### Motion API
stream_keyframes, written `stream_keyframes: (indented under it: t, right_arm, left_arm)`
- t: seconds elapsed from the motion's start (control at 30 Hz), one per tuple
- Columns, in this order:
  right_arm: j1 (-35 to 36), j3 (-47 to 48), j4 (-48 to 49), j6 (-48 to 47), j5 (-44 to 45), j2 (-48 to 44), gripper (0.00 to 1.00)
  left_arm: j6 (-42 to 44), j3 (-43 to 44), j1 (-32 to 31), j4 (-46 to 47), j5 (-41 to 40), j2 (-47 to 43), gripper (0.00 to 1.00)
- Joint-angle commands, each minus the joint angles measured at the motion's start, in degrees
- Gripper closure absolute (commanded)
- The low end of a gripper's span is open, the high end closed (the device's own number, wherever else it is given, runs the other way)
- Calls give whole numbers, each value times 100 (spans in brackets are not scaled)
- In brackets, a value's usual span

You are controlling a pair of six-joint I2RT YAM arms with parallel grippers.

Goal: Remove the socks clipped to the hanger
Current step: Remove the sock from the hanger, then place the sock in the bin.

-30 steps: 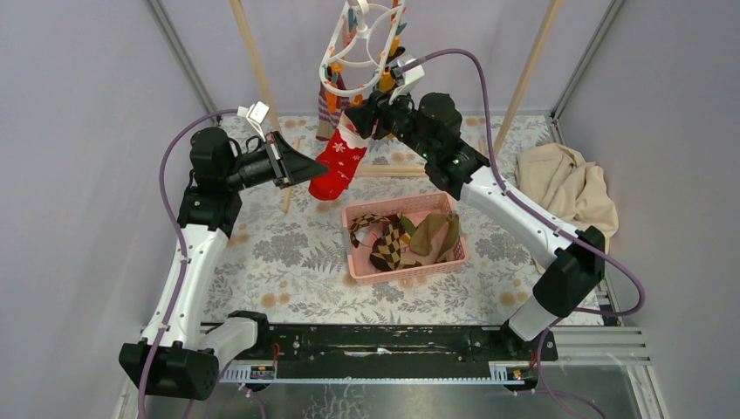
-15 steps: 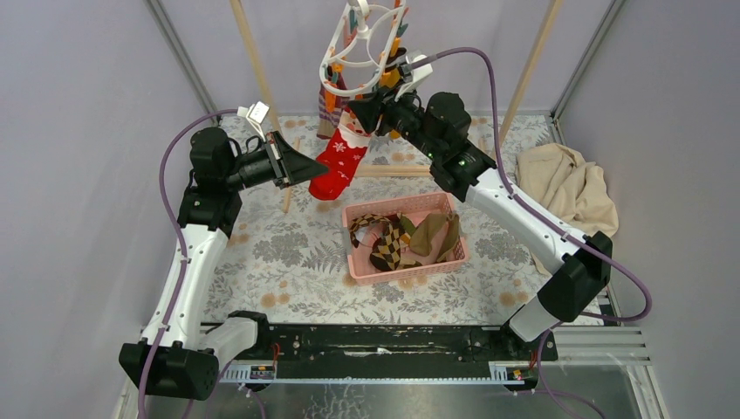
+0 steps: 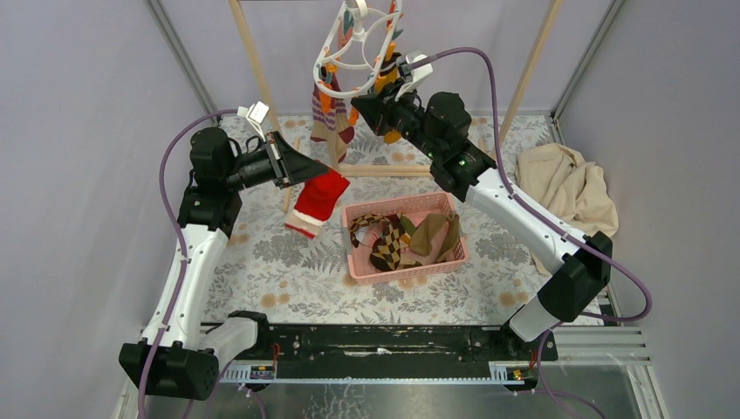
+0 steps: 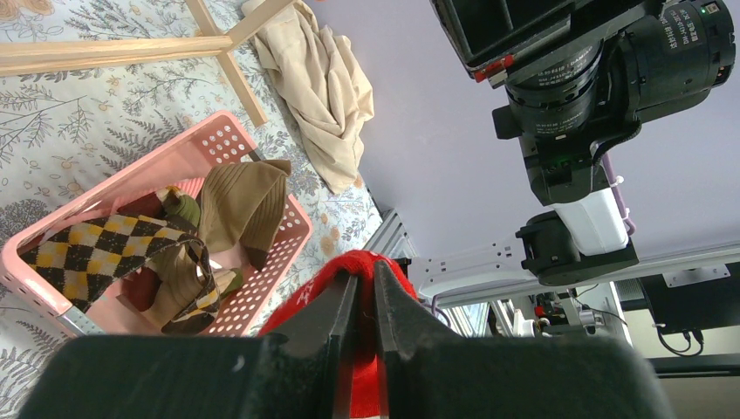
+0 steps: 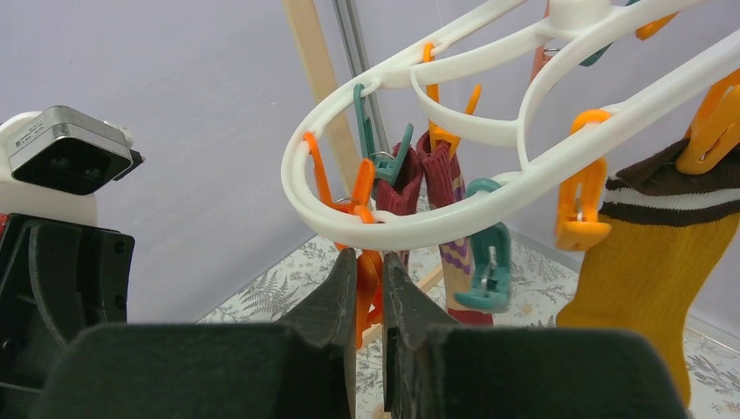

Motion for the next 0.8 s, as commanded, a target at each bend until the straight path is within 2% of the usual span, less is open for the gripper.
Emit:
stream_keyframes:
  t: [0.0,0.07,0.13,0.2,0.47,0.63,0.7,0.77]
  right_arm:
    - [30,201,148,-64,4,-116,89]
    - [35,161,157,-44,27,-131,80]
    - [29,110,159,-16,62,-148,66]
    - [29,40,175,2,94,-178,56]
    - [33,-264,179,64,235,-423,37]
    - [33,-610,39,170,516,-726,29]
    - [23,-734,-149,222,625,-847,17]
    - [21,-868,-348,297,768,-980,14]
  left_arm:
    - [-57,-10,62,264,171,-72,83]
    - [-74,-22,61,279,175,-73,83]
    - [-79,-32,62,284,170,-76,83]
    - [-95,-35,63,291,178,-84,83]
    - [-214,-116,59,418,183,-99,83]
    - [-233,-124,30,428,119,-77,83]
    - [-222,-134,-21,431,63,-52,83]
    - [-205,-163,-85,440,-7,-31,83]
